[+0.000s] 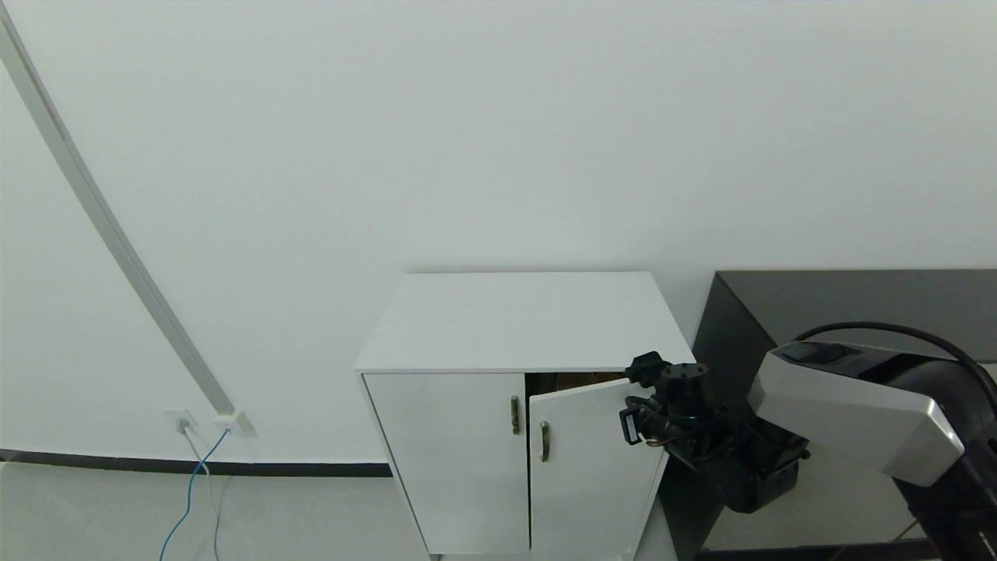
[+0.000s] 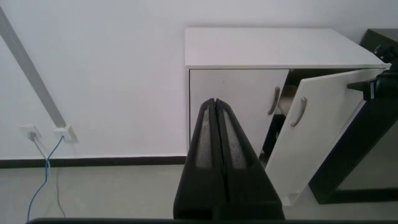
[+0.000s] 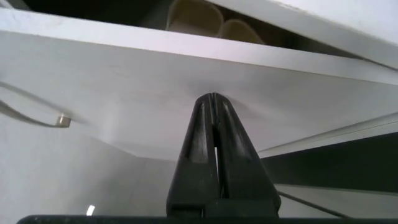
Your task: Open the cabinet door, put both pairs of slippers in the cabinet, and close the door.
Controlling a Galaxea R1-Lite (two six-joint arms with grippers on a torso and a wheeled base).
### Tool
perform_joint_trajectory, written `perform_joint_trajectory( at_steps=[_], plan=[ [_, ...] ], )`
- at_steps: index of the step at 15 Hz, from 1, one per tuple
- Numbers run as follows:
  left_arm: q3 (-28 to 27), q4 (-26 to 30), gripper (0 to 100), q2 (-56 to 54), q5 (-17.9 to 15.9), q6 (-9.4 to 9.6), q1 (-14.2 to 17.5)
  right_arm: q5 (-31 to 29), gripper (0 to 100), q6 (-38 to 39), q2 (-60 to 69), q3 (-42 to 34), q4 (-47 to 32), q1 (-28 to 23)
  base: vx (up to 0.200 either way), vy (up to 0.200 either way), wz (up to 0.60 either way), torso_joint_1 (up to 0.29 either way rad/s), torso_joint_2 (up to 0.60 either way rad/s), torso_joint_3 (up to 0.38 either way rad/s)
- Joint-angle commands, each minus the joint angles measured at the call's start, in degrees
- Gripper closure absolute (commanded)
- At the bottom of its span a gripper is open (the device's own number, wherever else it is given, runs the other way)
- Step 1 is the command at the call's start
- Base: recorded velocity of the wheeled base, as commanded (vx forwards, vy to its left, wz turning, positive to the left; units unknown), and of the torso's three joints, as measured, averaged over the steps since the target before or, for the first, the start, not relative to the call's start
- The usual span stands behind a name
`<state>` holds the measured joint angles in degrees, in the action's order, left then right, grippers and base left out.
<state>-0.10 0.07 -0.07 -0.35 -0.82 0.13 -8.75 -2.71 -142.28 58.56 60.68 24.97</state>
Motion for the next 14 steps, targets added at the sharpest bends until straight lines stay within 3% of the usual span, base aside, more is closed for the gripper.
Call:
perform_joint_trajectory(
  at_steps=[1,14],
  plan=[
    [0.0,-0.1,100,0.1,0.0,0.03,0.0,0.0,100,0.0,-0.5,0.7,0.0,-0.4,0.000,0.000,0.00,0.000,0.00,0.000],
    [0.0,-0.1,100,0.1,0.0,0.03,0.0,0.0,100,-0.2,-0.4,4.5,-2.0,-0.4,0.000,0.000,0.00,0.000,0.00,0.000]
  ],
)
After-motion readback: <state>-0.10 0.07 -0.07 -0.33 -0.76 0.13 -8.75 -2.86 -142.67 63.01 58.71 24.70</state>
